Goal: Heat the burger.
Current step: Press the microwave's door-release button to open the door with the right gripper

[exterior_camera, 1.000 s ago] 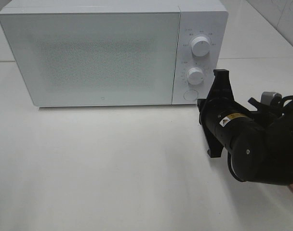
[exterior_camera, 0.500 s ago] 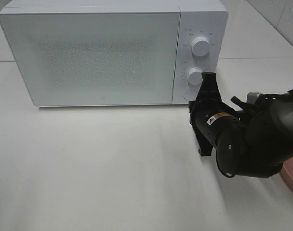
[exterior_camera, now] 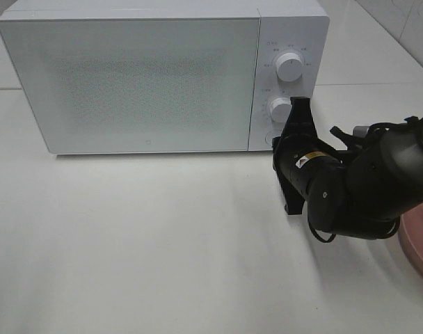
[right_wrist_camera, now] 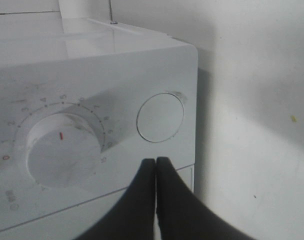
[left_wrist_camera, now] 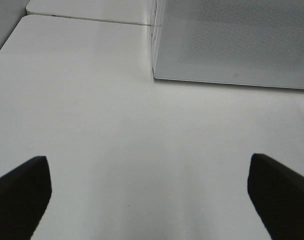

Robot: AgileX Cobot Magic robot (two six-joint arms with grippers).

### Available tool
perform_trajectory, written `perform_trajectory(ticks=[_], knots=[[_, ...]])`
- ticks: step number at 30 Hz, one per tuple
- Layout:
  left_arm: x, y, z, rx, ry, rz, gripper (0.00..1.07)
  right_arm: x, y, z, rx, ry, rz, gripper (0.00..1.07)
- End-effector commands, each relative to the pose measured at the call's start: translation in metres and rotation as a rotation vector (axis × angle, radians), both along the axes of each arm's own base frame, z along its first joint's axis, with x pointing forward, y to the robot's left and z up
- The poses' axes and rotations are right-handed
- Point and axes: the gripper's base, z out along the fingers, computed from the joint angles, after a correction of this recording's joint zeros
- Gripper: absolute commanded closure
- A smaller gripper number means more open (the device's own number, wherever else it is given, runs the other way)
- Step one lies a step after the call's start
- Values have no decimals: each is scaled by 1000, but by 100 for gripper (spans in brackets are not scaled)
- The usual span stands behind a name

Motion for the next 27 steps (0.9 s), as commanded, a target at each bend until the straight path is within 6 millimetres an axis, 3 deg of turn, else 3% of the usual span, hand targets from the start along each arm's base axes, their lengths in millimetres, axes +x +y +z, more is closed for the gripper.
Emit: perform_trajectory(ticks=[1, 7, 15, 27], knots=[[-4, 0, 0, -2, -23, 1, 7, 9, -2, 3, -11, 3, 4, 107], [-4, 0, 0, -2, -23, 1, 7, 16, 1, -9, -11, 30, 12, 107], [-4, 0, 0, -3, -23, 2, 7, 31, -1, -7, -23, 8, 0, 107], [-4, 0, 0, -3, -23, 2, 7, 37, 2, -21, -8, 50, 6, 107]])
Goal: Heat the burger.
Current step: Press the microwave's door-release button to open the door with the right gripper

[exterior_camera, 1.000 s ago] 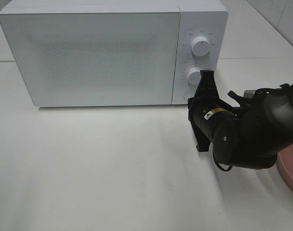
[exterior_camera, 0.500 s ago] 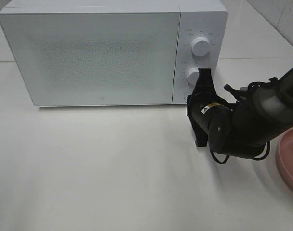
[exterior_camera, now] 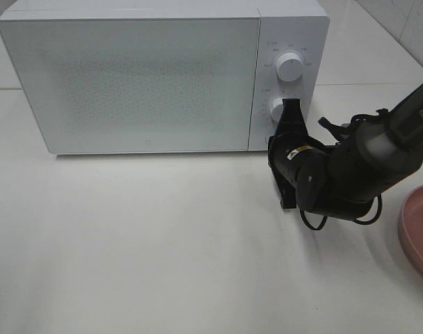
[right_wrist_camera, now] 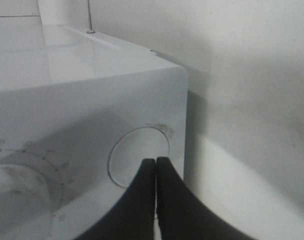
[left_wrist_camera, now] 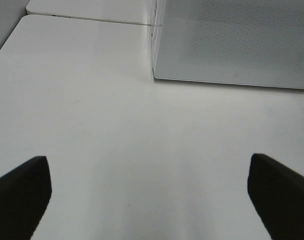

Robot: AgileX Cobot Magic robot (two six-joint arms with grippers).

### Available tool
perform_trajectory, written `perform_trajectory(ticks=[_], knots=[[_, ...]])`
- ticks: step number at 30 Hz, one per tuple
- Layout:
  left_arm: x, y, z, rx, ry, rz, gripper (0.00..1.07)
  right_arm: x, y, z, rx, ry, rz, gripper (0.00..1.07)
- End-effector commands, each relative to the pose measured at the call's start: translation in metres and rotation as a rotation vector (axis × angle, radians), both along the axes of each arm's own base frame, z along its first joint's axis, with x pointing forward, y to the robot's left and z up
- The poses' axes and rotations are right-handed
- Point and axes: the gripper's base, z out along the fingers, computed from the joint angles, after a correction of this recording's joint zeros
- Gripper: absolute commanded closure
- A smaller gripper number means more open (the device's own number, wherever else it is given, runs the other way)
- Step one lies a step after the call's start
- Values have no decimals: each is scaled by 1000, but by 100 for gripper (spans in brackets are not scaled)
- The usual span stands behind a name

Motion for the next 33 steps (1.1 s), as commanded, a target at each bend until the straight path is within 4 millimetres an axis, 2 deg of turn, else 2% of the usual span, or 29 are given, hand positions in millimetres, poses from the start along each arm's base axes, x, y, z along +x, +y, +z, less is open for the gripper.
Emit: perform_trajectory(ticks=[1, 14, 33], knots=[[-4, 0, 0, -3, -23, 2, 7, 6, 3, 2, 12, -10, 14, 107], [-3, 0, 0, -2, -19, 1, 7, 12, 3, -1, -13, -48, -13, 107], [-3, 0, 0, -2, -17, 1, 7, 23, 2, 9, -36, -136, -73, 107]])
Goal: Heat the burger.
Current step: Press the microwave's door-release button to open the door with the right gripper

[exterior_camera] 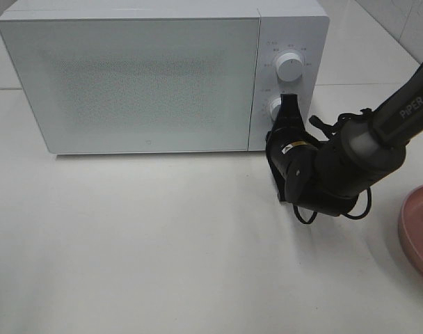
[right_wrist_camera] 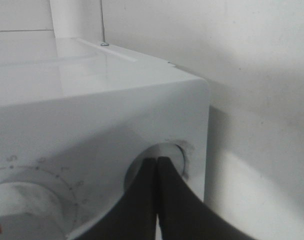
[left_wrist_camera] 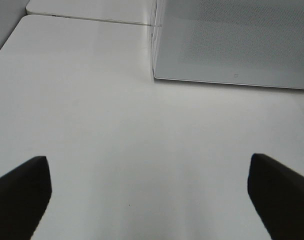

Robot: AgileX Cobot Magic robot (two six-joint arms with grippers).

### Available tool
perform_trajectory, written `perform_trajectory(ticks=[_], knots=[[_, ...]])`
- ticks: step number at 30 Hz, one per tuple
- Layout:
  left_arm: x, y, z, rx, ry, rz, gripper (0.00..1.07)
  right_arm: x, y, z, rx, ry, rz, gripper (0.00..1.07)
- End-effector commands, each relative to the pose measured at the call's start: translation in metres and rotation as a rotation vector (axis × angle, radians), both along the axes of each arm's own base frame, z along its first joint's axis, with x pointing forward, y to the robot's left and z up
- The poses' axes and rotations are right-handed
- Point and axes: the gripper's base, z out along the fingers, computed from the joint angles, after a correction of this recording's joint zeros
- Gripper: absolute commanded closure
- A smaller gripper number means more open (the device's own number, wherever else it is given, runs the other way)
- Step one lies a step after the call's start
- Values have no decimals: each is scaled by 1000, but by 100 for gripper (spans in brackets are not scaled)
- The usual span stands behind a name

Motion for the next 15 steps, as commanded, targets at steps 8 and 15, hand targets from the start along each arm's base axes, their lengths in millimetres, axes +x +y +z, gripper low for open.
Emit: perform_trajectory(ticks=[8, 15], knots=[[-3, 0, 0, -2, -17, 1, 7, 17, -1, 16, -30, -174, -55, 107], [-3, 0, 0, -2, -17, 1, 7, 18, -3, 18, -32, -195, -70, 107]])
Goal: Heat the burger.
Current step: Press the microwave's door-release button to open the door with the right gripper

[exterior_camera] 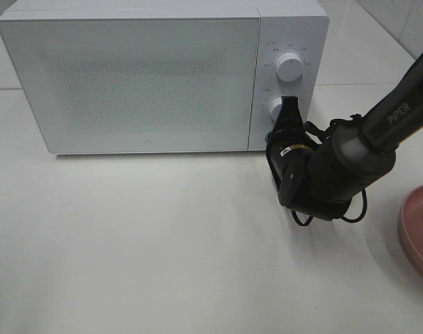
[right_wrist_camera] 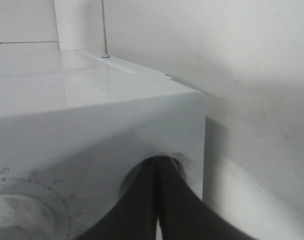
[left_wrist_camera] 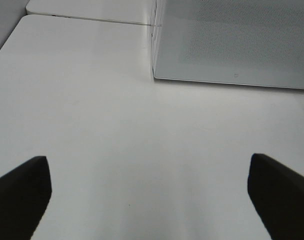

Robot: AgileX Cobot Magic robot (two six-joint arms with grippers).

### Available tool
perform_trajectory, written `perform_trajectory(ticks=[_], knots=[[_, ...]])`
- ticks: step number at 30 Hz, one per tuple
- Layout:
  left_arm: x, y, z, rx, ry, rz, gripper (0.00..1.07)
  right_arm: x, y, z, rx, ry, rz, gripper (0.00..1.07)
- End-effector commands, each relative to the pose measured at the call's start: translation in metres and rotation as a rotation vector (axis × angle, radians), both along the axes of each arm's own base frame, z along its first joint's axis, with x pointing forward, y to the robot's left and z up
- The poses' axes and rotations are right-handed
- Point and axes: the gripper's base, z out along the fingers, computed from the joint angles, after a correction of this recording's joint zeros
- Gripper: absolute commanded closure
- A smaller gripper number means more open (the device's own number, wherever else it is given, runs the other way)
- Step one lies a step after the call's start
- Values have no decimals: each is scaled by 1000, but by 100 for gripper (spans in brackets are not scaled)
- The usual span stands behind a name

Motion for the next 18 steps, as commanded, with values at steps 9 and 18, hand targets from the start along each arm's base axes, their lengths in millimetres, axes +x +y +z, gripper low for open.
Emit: perform_trajectory(ticks=[9, 18], knots=[[-3, 0, 0, -2, -17, 1, 7, 29, -1, 32, -26, -213, -38, 107], [-3, 0, 0, -2, -17, 1, 7, 36, -2, 32, -26, -236, -48, 107]])
